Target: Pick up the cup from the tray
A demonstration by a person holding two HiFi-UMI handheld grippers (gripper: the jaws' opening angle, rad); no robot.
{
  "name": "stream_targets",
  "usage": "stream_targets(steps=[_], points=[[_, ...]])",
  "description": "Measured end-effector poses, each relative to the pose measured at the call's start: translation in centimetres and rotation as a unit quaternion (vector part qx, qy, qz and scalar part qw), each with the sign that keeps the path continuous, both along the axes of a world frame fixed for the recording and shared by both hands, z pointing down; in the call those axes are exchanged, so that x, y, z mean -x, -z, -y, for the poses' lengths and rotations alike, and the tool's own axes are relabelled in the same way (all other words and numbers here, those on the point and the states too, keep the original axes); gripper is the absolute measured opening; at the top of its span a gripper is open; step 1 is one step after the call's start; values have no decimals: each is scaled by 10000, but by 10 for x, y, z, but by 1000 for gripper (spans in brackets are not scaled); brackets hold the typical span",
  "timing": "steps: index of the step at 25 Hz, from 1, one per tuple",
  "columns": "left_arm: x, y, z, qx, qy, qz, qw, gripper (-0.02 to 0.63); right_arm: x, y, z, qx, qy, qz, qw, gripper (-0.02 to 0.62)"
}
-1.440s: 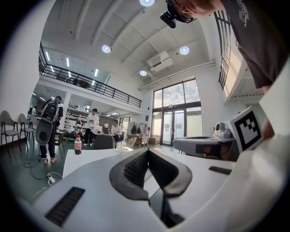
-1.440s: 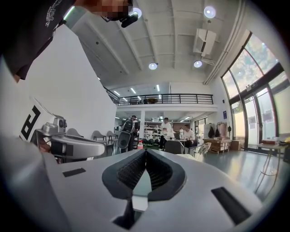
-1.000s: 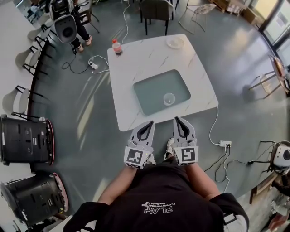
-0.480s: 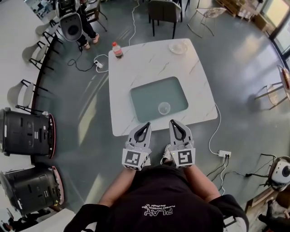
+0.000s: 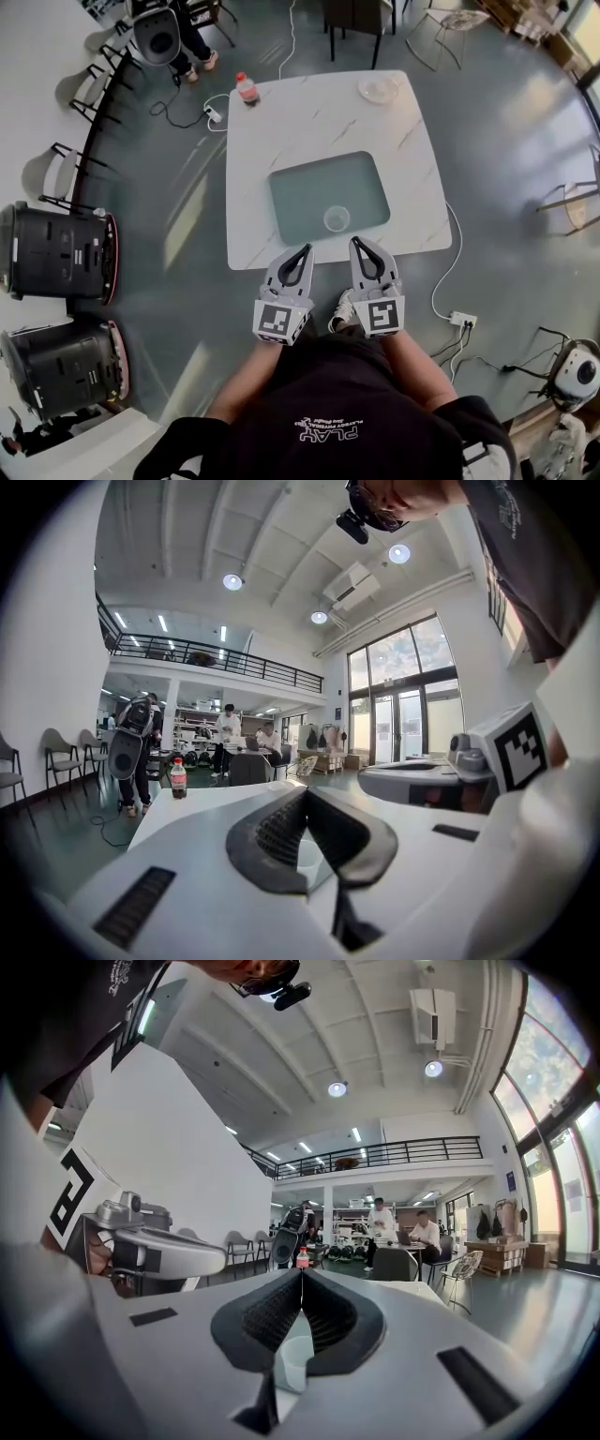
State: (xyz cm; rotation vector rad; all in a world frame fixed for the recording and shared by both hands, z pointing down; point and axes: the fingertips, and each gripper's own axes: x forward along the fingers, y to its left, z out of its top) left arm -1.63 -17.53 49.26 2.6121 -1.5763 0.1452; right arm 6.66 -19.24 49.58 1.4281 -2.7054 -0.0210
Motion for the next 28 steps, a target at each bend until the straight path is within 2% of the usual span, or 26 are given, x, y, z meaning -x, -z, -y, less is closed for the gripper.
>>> stream_targets(steps=[3,14,18,23,24,28], points=[[2,-1,6,6,-65,12,10000,3,4,2,7,69,-52,68,9999,9],[15,-8,16,69,-339,21,9994,3,11,-23,13,234,-390,-158,9988,9],[18,-17,17,165,-349,-39,9992,3,15,-37,15,382,-376,-300,9981,9],[20,-27,16,259,-356,6,9990,3,19,-49,17,461,-321,-227,9982,12],[20,-27,15,264,-356,-7,9990,3,19,-52,17,469,-346,-249,9980,20],[25,-27,12,270,-353,-41,9990,3,18,-66,22,542,-524,-286,9967,142]])
